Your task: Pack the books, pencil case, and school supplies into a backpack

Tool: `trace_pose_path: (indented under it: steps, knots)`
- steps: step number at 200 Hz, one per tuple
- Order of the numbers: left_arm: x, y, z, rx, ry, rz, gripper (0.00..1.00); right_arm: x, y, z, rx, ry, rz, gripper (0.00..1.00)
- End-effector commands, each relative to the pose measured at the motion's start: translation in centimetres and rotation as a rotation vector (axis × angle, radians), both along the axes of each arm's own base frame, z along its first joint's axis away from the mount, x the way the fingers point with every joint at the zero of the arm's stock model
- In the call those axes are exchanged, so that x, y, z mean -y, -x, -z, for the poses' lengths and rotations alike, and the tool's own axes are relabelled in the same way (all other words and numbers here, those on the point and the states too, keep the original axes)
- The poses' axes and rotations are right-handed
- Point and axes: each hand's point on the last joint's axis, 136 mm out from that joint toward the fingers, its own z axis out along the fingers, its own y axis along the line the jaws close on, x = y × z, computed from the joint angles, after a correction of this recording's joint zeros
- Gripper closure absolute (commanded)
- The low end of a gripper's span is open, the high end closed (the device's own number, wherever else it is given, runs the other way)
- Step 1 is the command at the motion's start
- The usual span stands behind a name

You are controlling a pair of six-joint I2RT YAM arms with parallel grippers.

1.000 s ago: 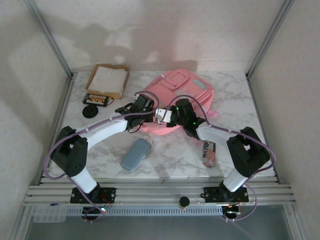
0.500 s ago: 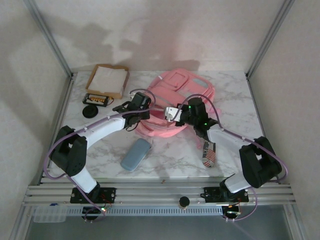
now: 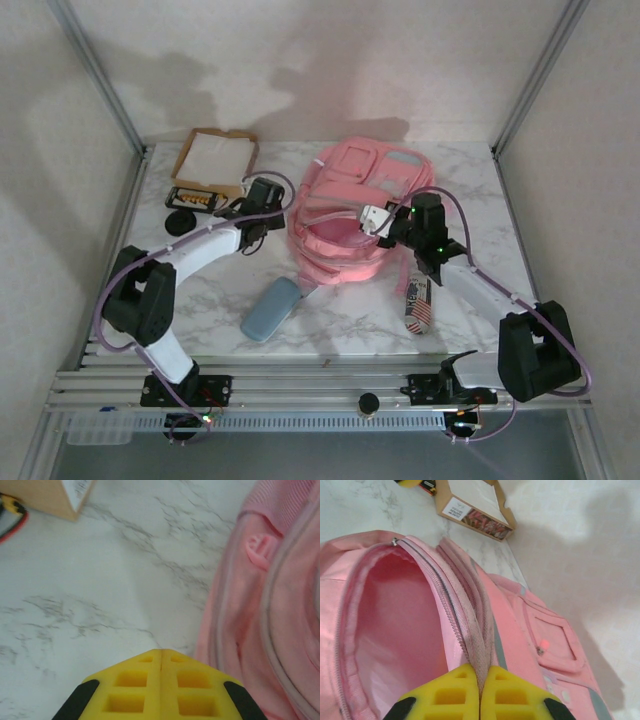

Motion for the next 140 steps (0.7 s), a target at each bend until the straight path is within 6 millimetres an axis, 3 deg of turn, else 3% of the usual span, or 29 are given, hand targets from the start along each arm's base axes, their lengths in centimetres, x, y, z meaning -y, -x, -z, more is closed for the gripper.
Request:
trace_pose_path:
  steps: [1, 23, 56, 77, 96, 140]
  knots:
    - [2.1, 1.2, -1.3, 0.027, 0.065, 0.122, 1.0, -0.1, 0.4, -1.2, 0.007, -0.051, 0.01, 1.0]
    - [2.7, 1.9, -1.8, 0.059, 0.06, 0.163, 1.0, -0.3, 0.0, -1.9, -0.023, -0.083, 0.026, 0.99]
    - [6.2, 3.5, -4.9, 0.259, -0.056, 0.379, 0.61, -0.4, 0.5, -1.9, -0.037, -0.112, 0.019, 1.0]
    - [7.1, 3.9, -6.1, 0.369, -0.075, 0.448, 0.53, -0.6, 0.7, -1.9, -0.054, -0.128, 0.012, 1.0]
    - [9.1, 4.2, -6.7, 0.404, -0.095, 0.563, 0.43, -0.7, 0.9, -1.9, -0.056, -0.137, 0.004, 1.0]
    - [13.6, 3.3, -4.5, 0.346, -0.215, 0.774, 0.33, -0.9, 1.0, -1.8, -0.076, -0.164, 0.003, 1.0]
